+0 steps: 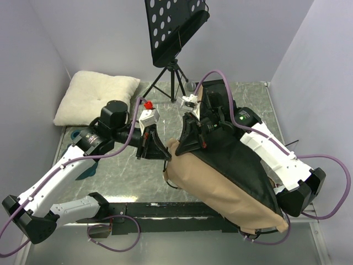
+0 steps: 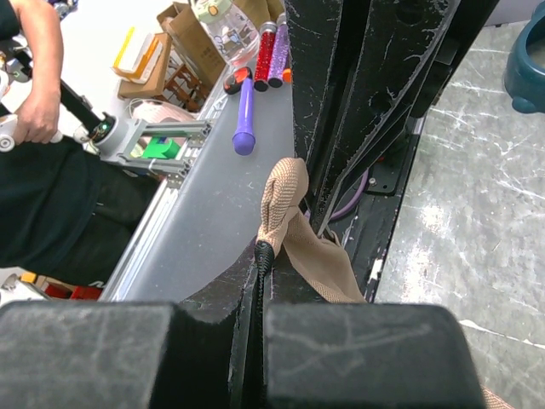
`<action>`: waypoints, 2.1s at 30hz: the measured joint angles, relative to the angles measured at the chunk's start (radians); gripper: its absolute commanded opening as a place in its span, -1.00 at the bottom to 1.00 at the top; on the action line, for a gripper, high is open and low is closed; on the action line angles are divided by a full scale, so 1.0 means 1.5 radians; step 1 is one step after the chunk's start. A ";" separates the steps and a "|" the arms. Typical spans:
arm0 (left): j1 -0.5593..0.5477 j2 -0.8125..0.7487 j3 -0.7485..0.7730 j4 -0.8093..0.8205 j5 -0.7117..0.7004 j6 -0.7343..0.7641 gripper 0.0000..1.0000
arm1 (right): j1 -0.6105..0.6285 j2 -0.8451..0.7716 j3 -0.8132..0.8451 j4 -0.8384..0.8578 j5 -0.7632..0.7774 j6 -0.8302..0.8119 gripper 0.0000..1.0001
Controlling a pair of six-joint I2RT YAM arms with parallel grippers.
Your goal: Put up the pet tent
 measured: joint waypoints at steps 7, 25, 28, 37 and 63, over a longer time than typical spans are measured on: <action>0.000 0.008 0.010 -0.002 0.003 -0.001 -0.98 | 0.006 0.000 0.000 -0.016 0.003 -0.018 -1.00; -0.003 -0.011 -0.012 0.002 -0.004 0.015 -0.44 | 0.017 0.002 0.013 -0.075 0.040 -0.061 -1.00; -0.001 -0.037 -0.061 0.020 -0.015 0.001 -0.51 | 0.017 0.002 0.020 -0.071 0.035 -0.057 -1.00; 0.001 -0.053 -0.104 0.089 -0.018 -0.032 -0.98 | 0.016 0.002 0.020 -0.061 0.033 -0.051 -1.00; 0.022 0.022 0.014 -0.101 -0.048 0.097 -0.99 | 0.018 0.052 0.095 -0.183 0.086 -0.150 0.41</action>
